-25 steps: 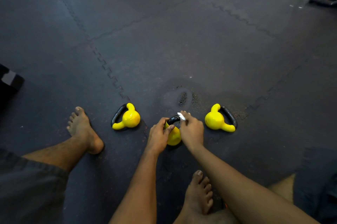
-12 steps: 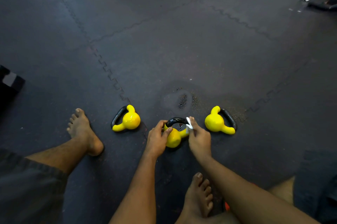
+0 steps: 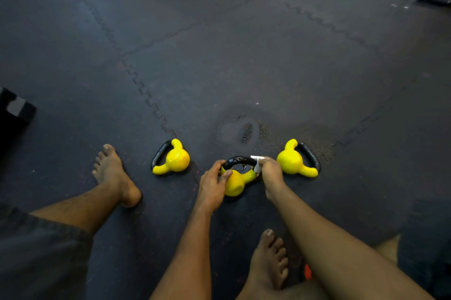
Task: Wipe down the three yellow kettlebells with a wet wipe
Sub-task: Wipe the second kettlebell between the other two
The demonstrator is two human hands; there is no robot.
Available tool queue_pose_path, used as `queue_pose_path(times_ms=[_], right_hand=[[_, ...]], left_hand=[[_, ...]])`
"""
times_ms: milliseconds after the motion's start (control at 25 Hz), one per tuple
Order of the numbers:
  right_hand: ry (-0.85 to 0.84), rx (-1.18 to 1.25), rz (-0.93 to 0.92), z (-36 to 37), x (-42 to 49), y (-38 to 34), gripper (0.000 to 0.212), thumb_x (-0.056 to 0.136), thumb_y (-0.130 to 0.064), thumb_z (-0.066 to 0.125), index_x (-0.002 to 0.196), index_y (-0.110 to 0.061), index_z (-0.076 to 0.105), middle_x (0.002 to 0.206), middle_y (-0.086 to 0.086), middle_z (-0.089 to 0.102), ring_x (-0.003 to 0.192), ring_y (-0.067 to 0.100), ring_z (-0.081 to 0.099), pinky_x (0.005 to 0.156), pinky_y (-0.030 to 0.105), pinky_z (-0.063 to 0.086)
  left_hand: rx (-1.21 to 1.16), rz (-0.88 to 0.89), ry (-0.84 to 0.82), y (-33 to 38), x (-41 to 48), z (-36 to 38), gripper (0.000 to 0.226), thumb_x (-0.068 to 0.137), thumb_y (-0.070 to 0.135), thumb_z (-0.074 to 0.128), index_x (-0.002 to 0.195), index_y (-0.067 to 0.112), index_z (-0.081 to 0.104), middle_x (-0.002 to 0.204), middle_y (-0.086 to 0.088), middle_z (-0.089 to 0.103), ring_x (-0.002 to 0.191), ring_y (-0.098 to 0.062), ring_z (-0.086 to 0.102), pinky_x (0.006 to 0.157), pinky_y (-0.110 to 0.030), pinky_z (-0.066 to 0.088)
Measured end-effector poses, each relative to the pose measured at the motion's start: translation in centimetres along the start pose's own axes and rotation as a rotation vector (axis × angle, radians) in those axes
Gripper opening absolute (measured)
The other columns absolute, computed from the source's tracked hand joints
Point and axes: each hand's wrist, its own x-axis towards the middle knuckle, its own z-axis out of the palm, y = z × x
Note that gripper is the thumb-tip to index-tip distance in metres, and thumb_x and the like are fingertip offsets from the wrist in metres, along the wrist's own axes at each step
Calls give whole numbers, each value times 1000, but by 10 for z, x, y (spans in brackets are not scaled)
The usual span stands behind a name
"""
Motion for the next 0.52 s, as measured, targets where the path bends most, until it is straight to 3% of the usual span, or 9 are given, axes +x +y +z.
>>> queue_pose_path(times_ms=[120,240,360,440,520], right_hand=[[-35,115,31,-2,4,9,48,76,8,43,112,-6,71,94,12,65,85,26,52,79,33,43],[145,144,-141,7,-11,30,31,93,-10,49,111,-18,73,95,1,71,89,16,61,86,32,48],[323,24,-286,13,-23,50,27,93,-18,57,113,-28,71,97,-14,68,90,7,61,83,24,46],[275,79,-247,9,-17,46,24,90,-17,56,103,-26,74,96,-10,70,89,10,62,83,27,48],[105,46,-208,-1,-9,27,24,88,-12,52,80,-21,73,82,-3,67,79,15,57,76,32,46]], left_hand=[[-2,-6,4,2,0,2,27,97,31,57,124,24,58,101,-7,64,100,-25,58,90,-41,48],[-2,-18,22,4,1,4,29,97,33,56,125,24,58,101,-8,64,100,-25,58,89,-41,48],[-2,-17,35,3,0,4,29,98,32,55,125,22,58,99,-8,64,98,-26,58,88,-41,48],[4,-11,24,2,0,1,30,98,30,55,127,22,58,99,-7,64,98,-26,58,89,-39,48],[3,-3,7,2,0,-1,30,98,28,55,127,24,58,99,-5,62,99,-25,57,89,-37,47]])
